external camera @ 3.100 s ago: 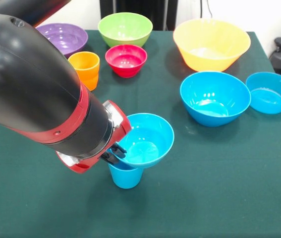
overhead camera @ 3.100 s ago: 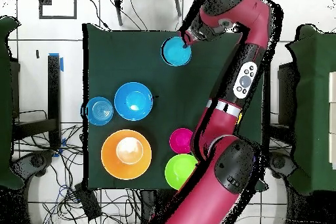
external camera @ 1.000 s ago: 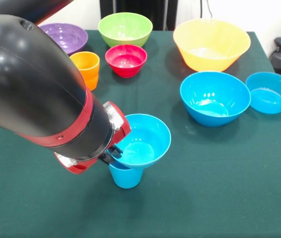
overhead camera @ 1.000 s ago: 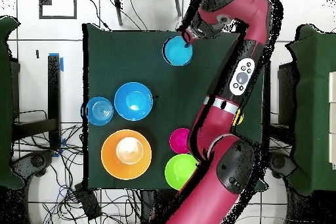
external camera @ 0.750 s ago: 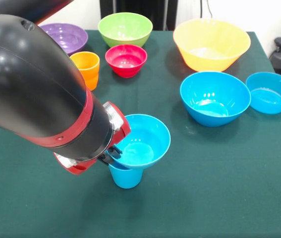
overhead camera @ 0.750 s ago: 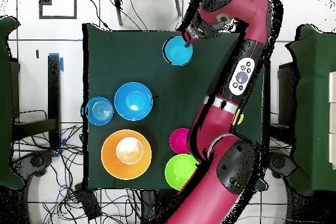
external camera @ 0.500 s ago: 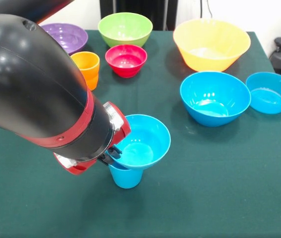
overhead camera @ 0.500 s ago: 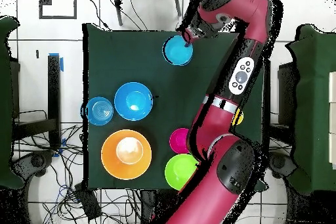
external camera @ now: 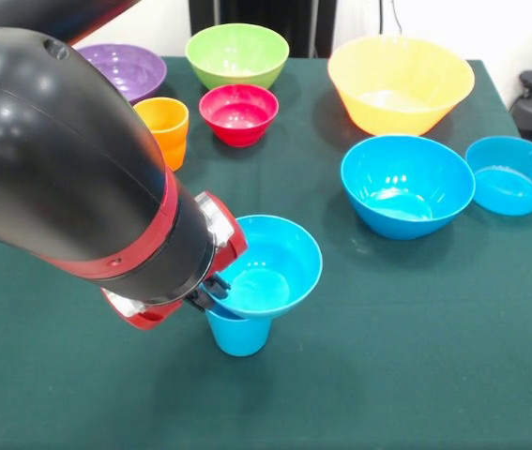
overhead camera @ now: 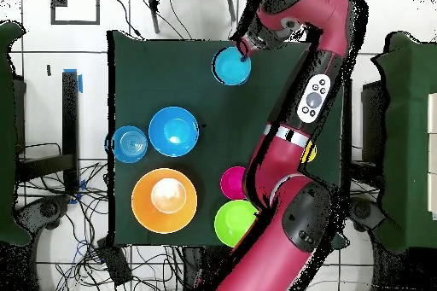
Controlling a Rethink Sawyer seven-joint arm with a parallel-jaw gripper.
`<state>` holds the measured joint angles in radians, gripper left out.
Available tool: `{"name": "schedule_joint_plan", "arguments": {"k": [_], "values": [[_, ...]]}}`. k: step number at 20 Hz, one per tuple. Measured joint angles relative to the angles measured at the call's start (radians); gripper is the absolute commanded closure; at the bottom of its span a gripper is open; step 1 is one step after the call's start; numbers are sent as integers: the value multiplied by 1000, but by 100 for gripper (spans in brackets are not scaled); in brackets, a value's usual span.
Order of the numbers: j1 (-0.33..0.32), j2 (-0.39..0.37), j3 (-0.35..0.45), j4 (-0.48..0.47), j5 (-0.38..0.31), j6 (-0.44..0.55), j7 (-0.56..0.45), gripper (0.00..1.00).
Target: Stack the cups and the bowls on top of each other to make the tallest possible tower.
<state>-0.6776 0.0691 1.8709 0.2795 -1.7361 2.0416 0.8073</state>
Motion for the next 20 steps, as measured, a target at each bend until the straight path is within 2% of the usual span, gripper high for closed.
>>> {"name": "schedule_joint_plan", "arguments": {"k": [20], "values": [[-1, -2, 1, 0, -34, 41, 0, 100]]}}
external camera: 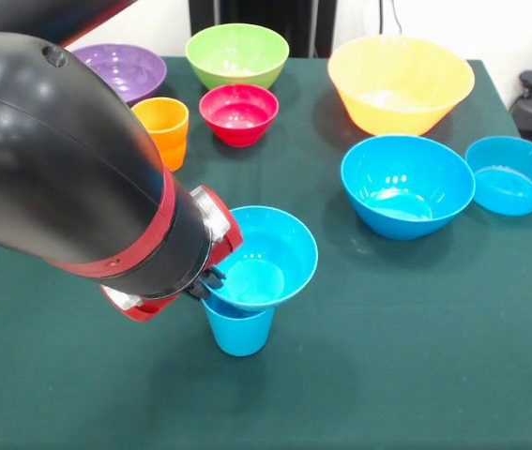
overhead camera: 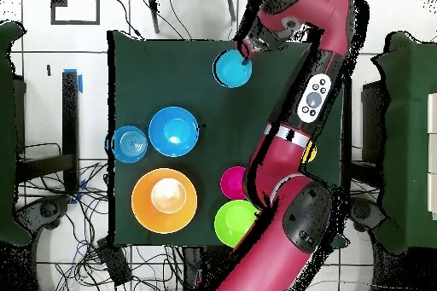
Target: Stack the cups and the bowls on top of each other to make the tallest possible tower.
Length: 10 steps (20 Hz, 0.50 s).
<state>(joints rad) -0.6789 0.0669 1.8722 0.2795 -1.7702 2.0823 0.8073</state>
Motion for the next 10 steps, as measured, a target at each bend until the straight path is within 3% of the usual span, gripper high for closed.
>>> {"name": "schedule_joint_plan", "arguments": {"k": [10], "values": [[-1, 0, 25, 0, -44, 13, -1, 100]]}}
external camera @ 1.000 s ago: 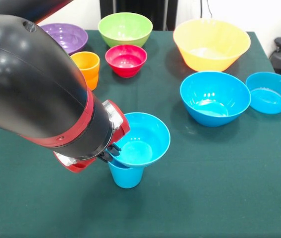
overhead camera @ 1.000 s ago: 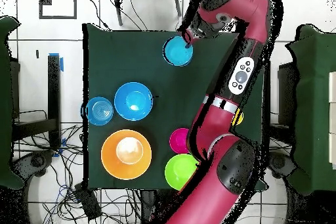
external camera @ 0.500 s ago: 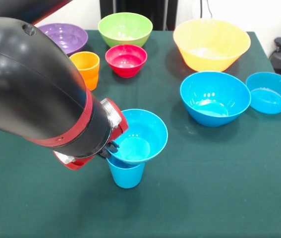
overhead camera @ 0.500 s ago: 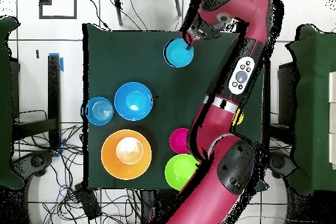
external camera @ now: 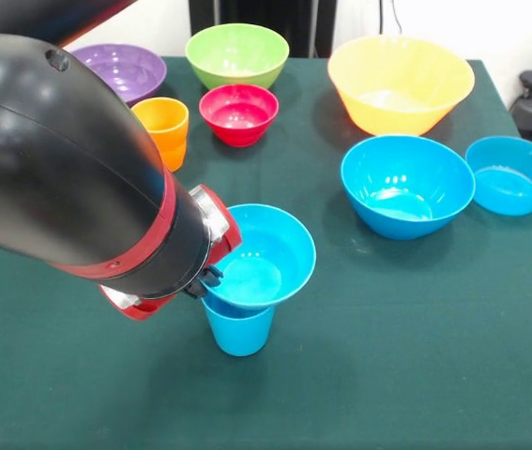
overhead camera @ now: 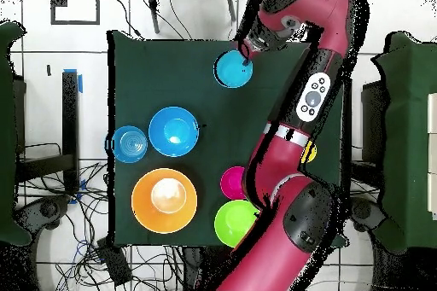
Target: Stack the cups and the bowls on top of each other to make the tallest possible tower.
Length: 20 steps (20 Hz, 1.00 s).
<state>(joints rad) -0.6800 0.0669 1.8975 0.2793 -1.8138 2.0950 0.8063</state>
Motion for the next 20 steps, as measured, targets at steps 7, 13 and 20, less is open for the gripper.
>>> {"name": "schedule_joint_plan", "arguments": {"k": [7, 13, 20], "values": [[-2, 0, 40, 0, -9, 0, -3, 100], [-2, 0, 71, 0, -35, 0, -3, 100], [-3, 0, 103, 0, -62, 0, -6, 100]]}}
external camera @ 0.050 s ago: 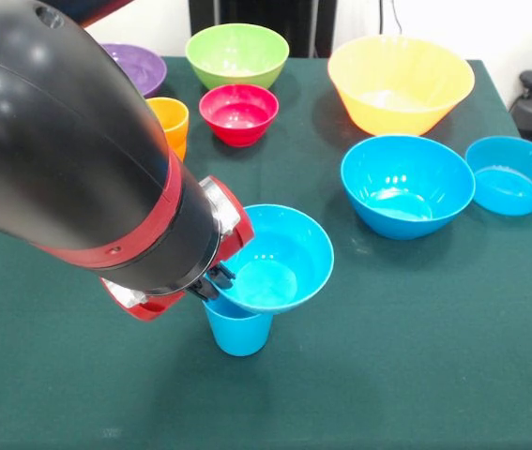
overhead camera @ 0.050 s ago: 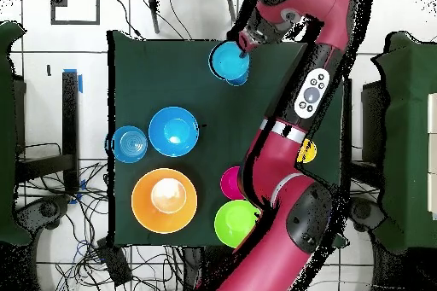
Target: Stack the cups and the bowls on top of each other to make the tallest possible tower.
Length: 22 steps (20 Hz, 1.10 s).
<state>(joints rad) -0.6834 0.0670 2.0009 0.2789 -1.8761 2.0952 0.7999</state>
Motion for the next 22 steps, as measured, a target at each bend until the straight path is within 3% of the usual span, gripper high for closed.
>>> {"name": "schedule_joint_plan", "arguments": {"k": [14, 22], "values": [[-14, 0, 55, 0, -70, 0, -42, 100], [-25, 1, 60, -1, -74, 0, -100, 100]]}}
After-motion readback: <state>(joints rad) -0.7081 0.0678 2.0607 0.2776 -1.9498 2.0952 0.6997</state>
